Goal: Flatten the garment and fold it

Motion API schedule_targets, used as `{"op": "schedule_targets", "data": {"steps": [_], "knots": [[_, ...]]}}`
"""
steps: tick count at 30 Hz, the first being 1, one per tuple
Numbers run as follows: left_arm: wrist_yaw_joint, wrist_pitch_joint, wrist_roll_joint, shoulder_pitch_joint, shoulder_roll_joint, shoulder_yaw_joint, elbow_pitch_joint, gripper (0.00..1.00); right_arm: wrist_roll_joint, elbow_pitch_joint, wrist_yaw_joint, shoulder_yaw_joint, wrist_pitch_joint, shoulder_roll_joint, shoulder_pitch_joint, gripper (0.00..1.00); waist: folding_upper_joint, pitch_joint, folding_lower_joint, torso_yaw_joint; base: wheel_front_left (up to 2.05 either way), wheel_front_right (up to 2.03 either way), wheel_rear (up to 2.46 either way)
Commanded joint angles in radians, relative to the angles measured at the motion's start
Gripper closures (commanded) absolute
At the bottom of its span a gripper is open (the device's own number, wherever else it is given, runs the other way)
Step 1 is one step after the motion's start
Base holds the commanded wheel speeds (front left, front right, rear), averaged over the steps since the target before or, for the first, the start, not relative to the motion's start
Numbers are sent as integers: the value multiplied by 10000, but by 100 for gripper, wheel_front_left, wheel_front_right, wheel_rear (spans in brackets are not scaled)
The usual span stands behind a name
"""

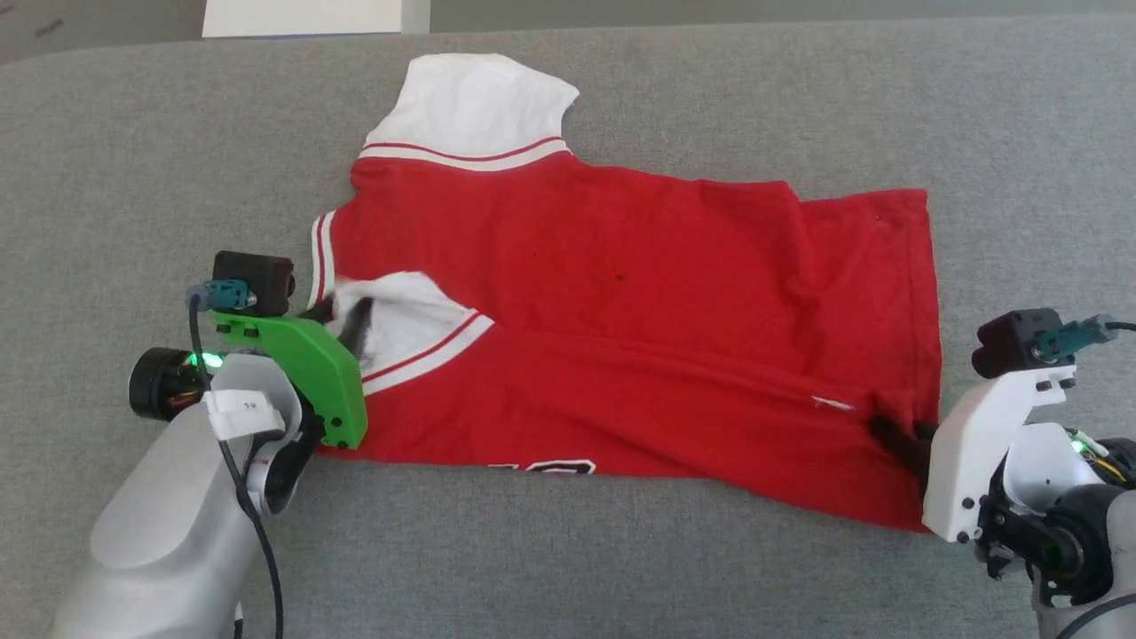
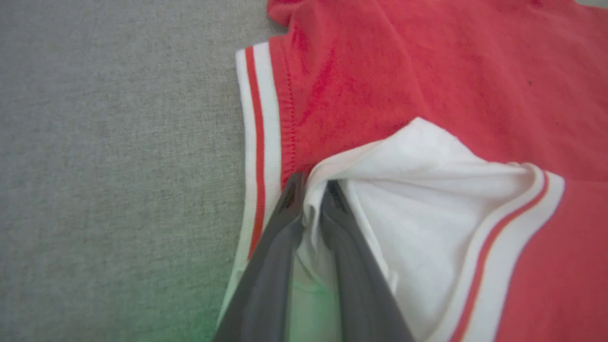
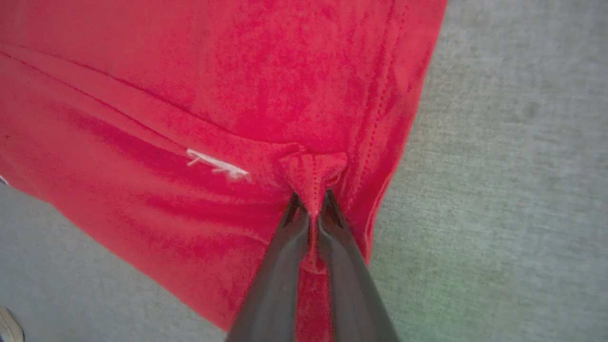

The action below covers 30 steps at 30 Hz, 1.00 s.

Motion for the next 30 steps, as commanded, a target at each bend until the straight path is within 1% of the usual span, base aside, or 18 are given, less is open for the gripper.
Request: {"op": "schedule_targets", "data": {"steps": [1,4,6,8,11,15,17,20,23,25,29,30], "knots": [[130,-93,-66,9,-31,72,159,0,57,178,-21,-70,-111,73,206,0,0,-321,0,131,0,0,0],[399,-249,-201,203,70,341,-118,0,175,-99,-21,-377,-395,145,418,0,0,-683,0,205,0,0,0],[690,-170,-294,497,211,507,-455,0,206,-361,-21,-637,-554,235,617,0,0,-963,0,259,0,0,0],[1091,67,-328,879,418,627,-935,0,242,-662,-21,-896,-623,356,852,0,0,-1180,0,316,0,0,0],[1724,772,-426,1581,747,697,-1846,0,228,-1090,-21,-1208,-630,514,1235,0,0,-1457,0,396,0,0,0],[2543,2010,-800,2605,1089,750,-3125,0,208,-1546,-21,-1446,-520,686,1608,0,0,-1613,0,396,0,0,0],[2786,2548,-1030,3027,1200,729,-3723,0,185,-1697,-21,-1553,-466,754,1741,0,0,-1638,0,379,0,0,0],[3008,2899,-1113,3352,1307,670,-4158,0,157,-1860,-21,-1673,-436,840,1841,0,0,-1608,0,330,0,0,0],[3109,2966,-1164,3374,1253,672,-4029,0,160,-1994,-21,-1657,-395,906,1870,0,0,-1492,0,211,0,0,0],[3049,2872,-1216,3262,1124,681,-3734,0,170,-2063,-21,-1611,-365,936,1872,0,0,-1390,0,138,0,0,0],[2737,2925,-1335,3081,918,487,-2921,0,148,-2146,-21,-1550,-316,972,1876,0,0,-1267,0,-11,0,0,0],[2651,2951,-1392,3039,845,442,-2717,3,127,-2171,-21,-1548,-296,977,1895,0,0,-1252,0,-34,0,0,0]]}}
